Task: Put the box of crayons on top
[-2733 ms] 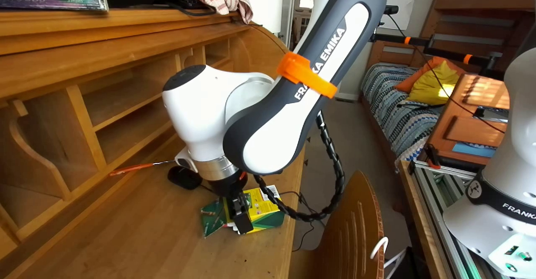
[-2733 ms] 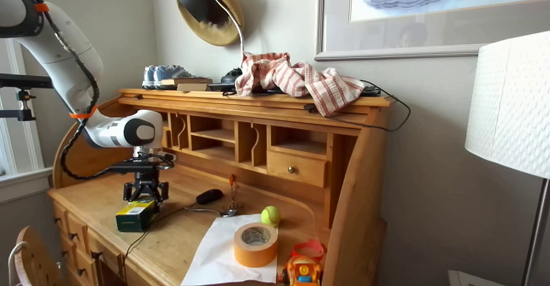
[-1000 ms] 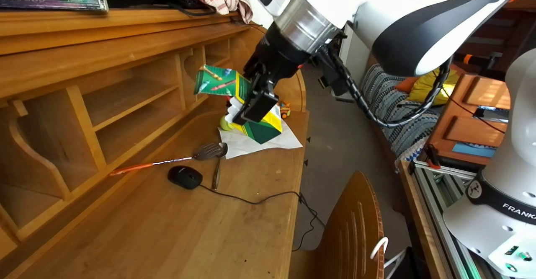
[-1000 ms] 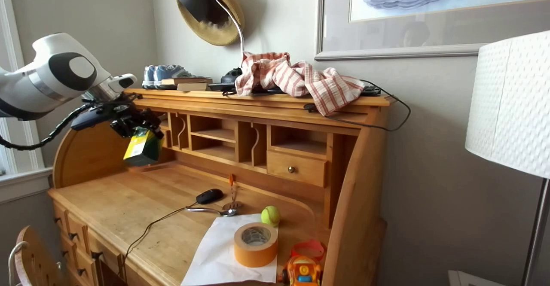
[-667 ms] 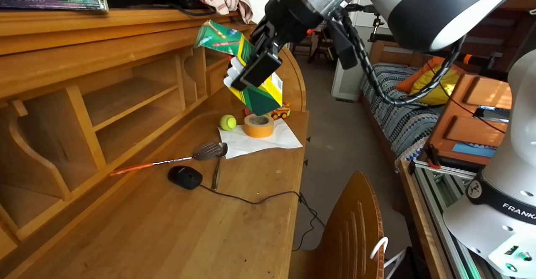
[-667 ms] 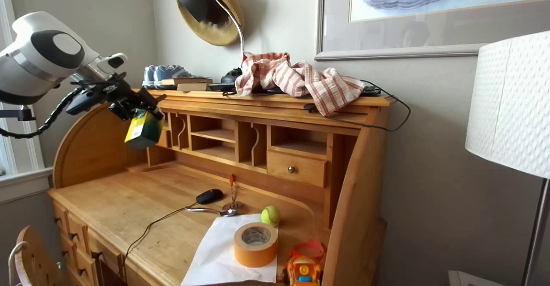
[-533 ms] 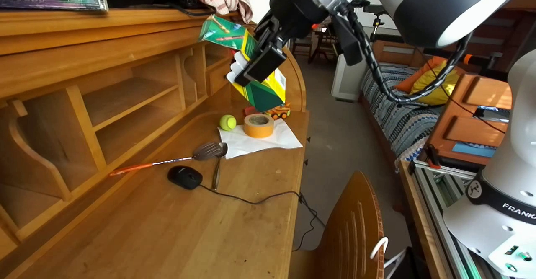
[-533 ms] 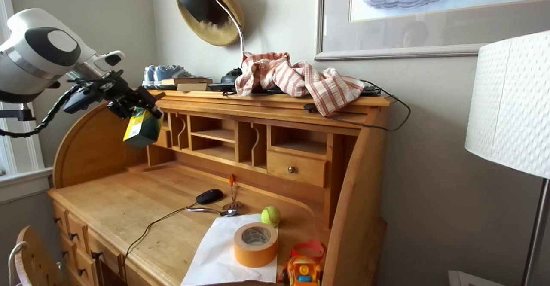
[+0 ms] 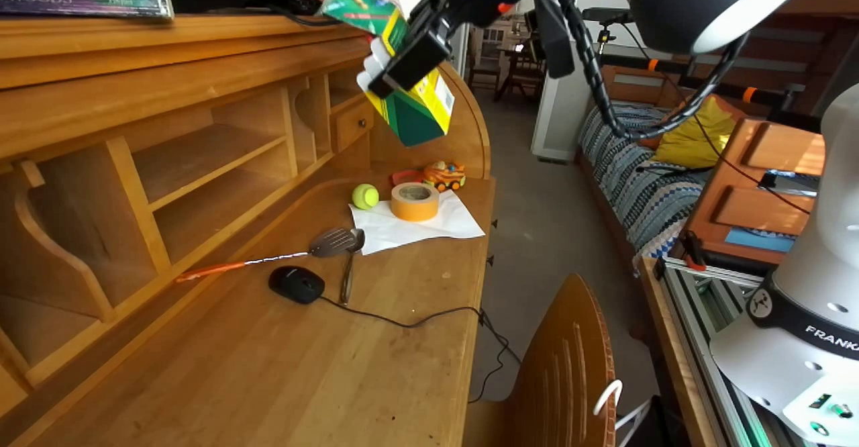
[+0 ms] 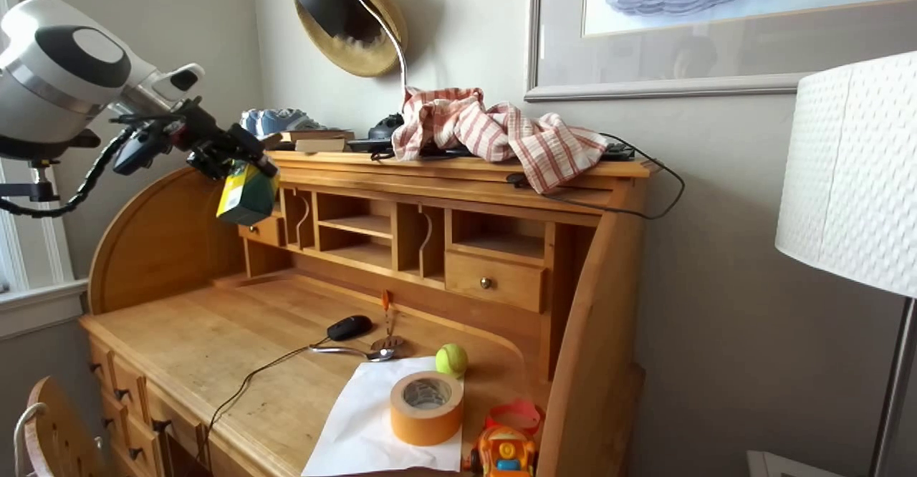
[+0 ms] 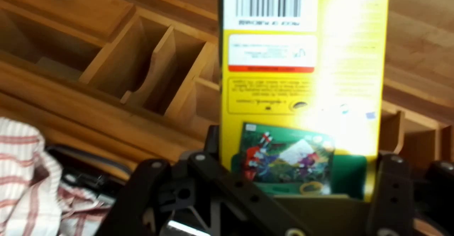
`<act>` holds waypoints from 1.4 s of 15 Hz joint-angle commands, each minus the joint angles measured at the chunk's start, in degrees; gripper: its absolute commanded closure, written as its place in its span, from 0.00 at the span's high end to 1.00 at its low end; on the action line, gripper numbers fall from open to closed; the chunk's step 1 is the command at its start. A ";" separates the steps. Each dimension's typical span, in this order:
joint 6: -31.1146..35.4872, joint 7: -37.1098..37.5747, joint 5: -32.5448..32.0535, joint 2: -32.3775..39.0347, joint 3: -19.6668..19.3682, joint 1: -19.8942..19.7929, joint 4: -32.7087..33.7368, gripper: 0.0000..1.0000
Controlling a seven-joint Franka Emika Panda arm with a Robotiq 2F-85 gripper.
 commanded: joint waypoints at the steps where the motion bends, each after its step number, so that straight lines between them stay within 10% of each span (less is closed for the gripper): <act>1: -0.34 7.89 -5.31 -6.36 5.10 -5.23 3.20 0.55; 8: 8.97 23.23 -14.75 -8.52 14.64 -17.35 14.26 0.55; 11: 18.01 20.42 -13.18 -4.37 12.34 -17.09 18.98 0.55; 12: 13.62 20.51 -12.40 -7.61 13.38 -16.73 15.50 0.80; 17: 16.40 20.31 -12.40 -4.69 12.53 -16.82 18.06 0.80; 18: 16.42 20.31 -12.40 -4.60 12.53 -16.82 18.06 0.55; 21: 21.26 20.79 -13.41 -1.04 14.75 -19.27 22.26 0.55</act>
